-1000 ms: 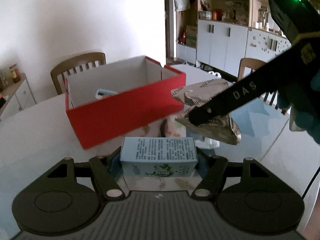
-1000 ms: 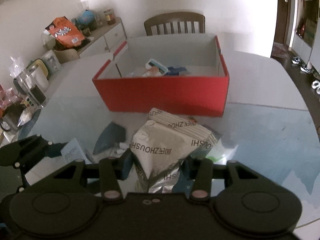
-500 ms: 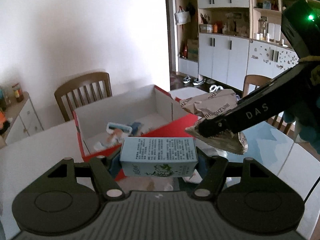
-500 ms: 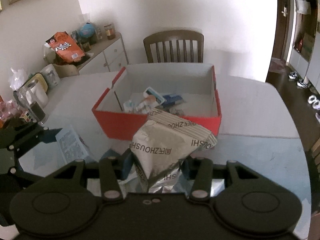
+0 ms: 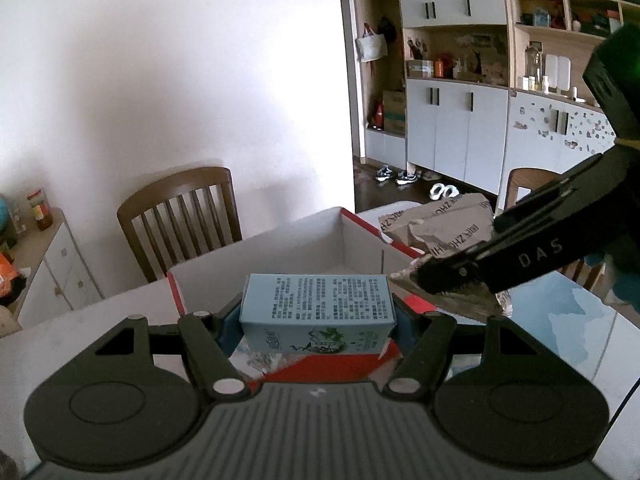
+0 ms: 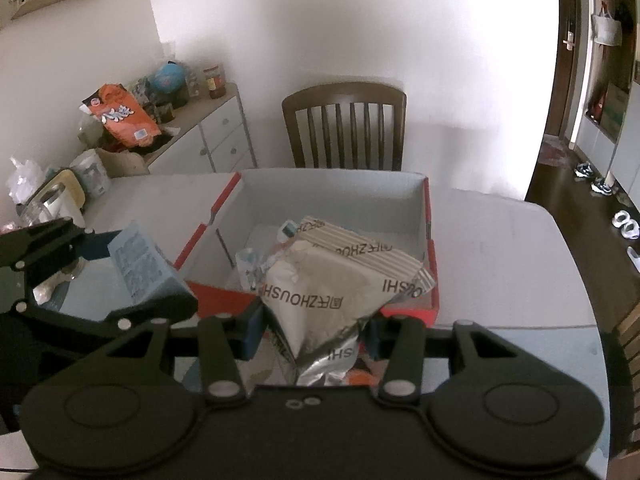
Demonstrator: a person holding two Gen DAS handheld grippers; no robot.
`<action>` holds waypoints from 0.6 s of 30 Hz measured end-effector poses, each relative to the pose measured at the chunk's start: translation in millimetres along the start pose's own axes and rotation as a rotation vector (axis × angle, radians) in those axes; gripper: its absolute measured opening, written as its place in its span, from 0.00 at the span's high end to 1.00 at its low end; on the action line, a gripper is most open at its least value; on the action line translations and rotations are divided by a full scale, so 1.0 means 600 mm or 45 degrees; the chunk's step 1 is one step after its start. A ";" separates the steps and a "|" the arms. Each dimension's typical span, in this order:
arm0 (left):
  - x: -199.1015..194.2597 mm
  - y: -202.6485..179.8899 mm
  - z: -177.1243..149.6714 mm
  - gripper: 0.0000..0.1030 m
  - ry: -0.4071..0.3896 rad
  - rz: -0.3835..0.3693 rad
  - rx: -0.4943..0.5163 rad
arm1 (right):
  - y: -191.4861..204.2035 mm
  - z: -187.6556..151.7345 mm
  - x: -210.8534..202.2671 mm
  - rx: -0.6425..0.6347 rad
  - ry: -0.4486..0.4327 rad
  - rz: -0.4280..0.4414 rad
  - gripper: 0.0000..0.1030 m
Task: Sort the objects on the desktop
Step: 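Carry the blue carton into the red box while the right tool carries the silver bag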
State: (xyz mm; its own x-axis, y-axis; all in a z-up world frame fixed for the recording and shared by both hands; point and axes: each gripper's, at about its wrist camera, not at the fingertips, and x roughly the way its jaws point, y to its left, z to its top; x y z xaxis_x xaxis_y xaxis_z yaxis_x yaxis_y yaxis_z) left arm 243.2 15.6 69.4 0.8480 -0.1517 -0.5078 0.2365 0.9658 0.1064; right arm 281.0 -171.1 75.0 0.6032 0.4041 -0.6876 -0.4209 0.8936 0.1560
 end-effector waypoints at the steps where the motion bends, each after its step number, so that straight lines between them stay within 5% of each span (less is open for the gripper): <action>1: 0.005 0.002 0.002 0.31 0.001 0.003 0.001 | -0.002 0.004 0.003 -0.001 -0.002 -0.001 0.54; 18: 0.117 0.048 0.032 0.31 0.053 -0.018 0.012 | -0.060 0.068 0.077 0.043 0.012 -0.031 0.54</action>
State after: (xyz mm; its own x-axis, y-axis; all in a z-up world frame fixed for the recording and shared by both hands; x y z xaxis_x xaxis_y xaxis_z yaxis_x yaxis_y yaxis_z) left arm 318.4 29.0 53.3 0.8240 -0.1564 -0.5446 0.2531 0.9615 0.1068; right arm 351.5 -176.6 66.8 0.6063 0.3803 -0.6984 -0.3832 0.9093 0.1626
